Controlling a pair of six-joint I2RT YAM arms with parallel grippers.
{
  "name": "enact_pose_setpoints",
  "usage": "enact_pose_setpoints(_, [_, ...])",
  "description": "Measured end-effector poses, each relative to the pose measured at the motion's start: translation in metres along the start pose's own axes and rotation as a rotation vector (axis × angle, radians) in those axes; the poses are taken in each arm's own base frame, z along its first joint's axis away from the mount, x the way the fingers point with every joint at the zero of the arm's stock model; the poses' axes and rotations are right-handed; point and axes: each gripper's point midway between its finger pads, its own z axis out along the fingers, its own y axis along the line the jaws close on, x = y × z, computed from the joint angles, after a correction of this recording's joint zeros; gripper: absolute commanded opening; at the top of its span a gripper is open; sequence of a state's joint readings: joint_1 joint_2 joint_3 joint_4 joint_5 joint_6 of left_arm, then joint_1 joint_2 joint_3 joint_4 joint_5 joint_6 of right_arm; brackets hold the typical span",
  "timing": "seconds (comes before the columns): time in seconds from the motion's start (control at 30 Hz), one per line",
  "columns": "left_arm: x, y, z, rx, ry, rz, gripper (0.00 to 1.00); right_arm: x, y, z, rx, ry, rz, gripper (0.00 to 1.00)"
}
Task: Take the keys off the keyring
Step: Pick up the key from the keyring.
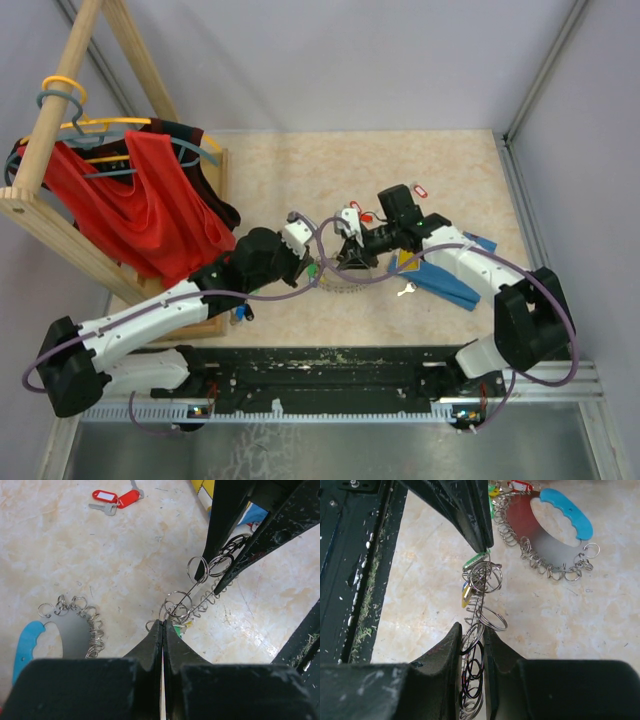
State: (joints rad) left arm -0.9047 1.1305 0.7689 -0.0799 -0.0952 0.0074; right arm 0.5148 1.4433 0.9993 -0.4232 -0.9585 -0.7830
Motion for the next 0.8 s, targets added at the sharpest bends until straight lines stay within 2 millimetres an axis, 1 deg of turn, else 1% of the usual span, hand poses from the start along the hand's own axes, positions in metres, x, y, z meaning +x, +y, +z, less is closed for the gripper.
enact_pose_setpoints(0.17, [-0.006,-0.005,-0.006,0.040,-0.017,0.021,0.00,0.005,0.004,0.000,-0.013,0.001,-0.077,0.00])
enact_pose_setpoints(0.37, [-0.016,-0.010,-0.015,0.074,-0.058,0.043,0.00,0.000,0.005,0.000,-0.031,-0.022,-0.177,0.00])
enact_pose_setpoints(0.63, [-0.012,-0.018,-0.017,0.129,-0.041,0.061,0.00,0.002,0.008,-0.001,-0.044,-0.016,-0.222,0.00])
enact_pose_setpoints(0.8, [-0.010,-0.021,-0.017,0.165,-0.034,0.033,0.00,0.004,0.010,-0.001,-0.049,-0.014,-0.231,0.00])
